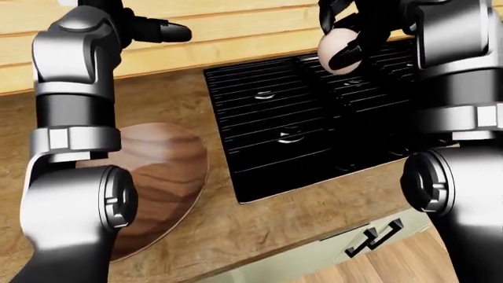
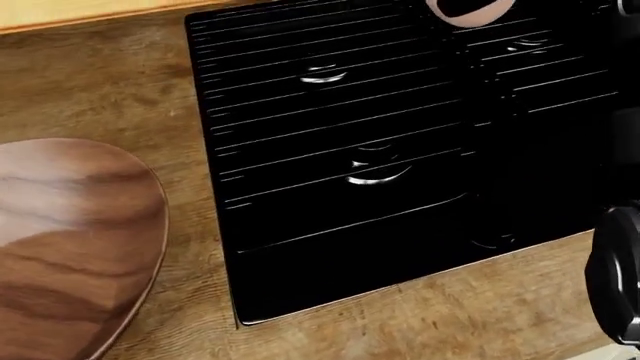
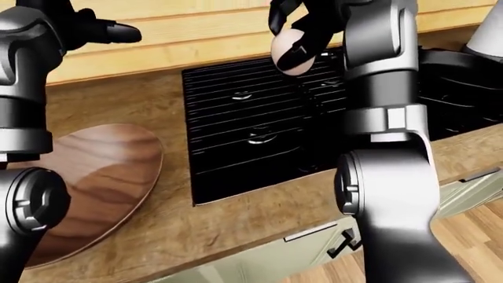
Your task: Pick the egg from the pan and place it in the bowl.
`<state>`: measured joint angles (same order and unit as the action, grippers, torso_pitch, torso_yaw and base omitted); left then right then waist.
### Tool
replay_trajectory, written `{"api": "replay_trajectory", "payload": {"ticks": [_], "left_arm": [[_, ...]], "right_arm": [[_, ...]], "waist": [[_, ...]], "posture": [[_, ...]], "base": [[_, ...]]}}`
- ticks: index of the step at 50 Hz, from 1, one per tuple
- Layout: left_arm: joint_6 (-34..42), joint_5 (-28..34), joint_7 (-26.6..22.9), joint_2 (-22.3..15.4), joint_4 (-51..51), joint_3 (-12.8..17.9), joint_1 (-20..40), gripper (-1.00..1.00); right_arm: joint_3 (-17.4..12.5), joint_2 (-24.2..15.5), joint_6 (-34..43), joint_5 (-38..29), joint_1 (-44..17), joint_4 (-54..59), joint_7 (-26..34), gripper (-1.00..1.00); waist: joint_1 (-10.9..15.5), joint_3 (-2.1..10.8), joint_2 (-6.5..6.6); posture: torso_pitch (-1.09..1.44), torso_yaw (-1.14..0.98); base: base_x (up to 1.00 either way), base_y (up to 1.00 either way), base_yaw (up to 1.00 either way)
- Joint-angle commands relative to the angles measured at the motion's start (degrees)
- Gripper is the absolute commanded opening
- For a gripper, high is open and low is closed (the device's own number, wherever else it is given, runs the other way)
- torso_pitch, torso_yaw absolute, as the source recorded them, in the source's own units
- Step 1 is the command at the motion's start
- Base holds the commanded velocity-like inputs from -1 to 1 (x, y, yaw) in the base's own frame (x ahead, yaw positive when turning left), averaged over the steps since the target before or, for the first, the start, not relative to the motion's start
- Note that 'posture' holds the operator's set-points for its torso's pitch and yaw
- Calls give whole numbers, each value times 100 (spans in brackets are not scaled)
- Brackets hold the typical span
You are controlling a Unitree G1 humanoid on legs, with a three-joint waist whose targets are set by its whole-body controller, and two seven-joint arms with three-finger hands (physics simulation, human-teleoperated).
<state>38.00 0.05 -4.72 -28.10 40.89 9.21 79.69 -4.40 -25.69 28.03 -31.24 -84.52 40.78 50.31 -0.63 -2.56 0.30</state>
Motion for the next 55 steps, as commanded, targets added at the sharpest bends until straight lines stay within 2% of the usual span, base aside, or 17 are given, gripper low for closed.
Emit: {"api": "replay_trajectory", "payload": {"ticks": [1,5,8,9,14,15,20,28,29,31,38,42,46,47,50,52,55], "left_arm": [[-159,21,37,-105,-193,42,255,100],[-178,28,42,-106,-147,39,276,100],[-188,34,41,-104,-135,35,273,100],[-193,35,40,-106,-127,36,274,100],[-140,36,43,-100,-208,38,248,100],[-112,31,47,-92,-254,39,235,100],[-134,30,51,-101,-232,48,227,100],[-187,31,54,-120,-129,48,275,100],[-183,28,54,-119,-134,49,277,100],[-186,27,52,-121,-128,48,279,100],[-150,18,45,-136,-169,51,286,100],[-128,23,45,-133,-203,43,278,100],[-150,28,47,-129,-173,43,285,100],[-147,27,46,-131,-175,45,285,100],[-137,28,40,-139,-186,48,282,100],[-133,28,39,-145,-186,50,287,100],[-119,26,38,-143,-199,49,299,100]], "right_arm": [[-36,-65,-80,22,-309,-134,-97,-100],[4,-61,-103,2,-338,-63,-133,-100],[22,-63,-161,-13,-361,-38,-146,-100],[-13,-53,-177,17,-382,-23,-176,-100],[145,-68,-286,-200,-229,-200,-115,-100],[124,-67,-294,-233,-239,-144,-136,-100],[52,-95,-389,-364,-340,152,-531,-100],[-4,-98,-451,-243,-357,69,-413,-100],[-16,-92,-456,-219,-362,68,-400,-100],[19,-82,-474,-253,-331,41,-411,-100],[11,-88,-431,-267,-344,34,-388,-100],[5,-81,-385,-263,-360,46,-365,-100],[11,-70,-387,-249,-393,92,-354,-100],[16,-66,-387,-248,-393,91,-348,-100],[20,-62,-395,-252,-400,93,-353,-100],[16,-49,-405,-249,-409,46,-351,-100],[19,-51,-400,-249,-391,27,-343,-100]], "waist": [[46,261,-206],[62,379,-388],[58,327,-298],[88,148,-371],[-121,-91,422],[-96,-69,157],[26,53,-135],[164,173,82],[12,46,111],[-64,168,333],[-48,208,149],[201,199,-246],[290,171,726],[278,229,799],[303,311,439],[122,6,19],[152,-154,-141]], "posture": [[0,0],[0,0],[0,0],[0,0],[0,0],[0,0],[0,0],[0,0],[0,0],[0,0],[0,0],[0,0],[0,0],[0,0],[0,0],[0,0],[0,0]], "base": [[0,89,0],[0,100,0],[0,100,0],[0,0,0],[0,0,0],[0,0,0],[0,0,0],[0,0,32],[0,0,0],[0,0,0],[0,4,0],[0,50,25],[0,0,100],[0,0,100],[0,0,100],[0,50,0],[0,0,0]]}}
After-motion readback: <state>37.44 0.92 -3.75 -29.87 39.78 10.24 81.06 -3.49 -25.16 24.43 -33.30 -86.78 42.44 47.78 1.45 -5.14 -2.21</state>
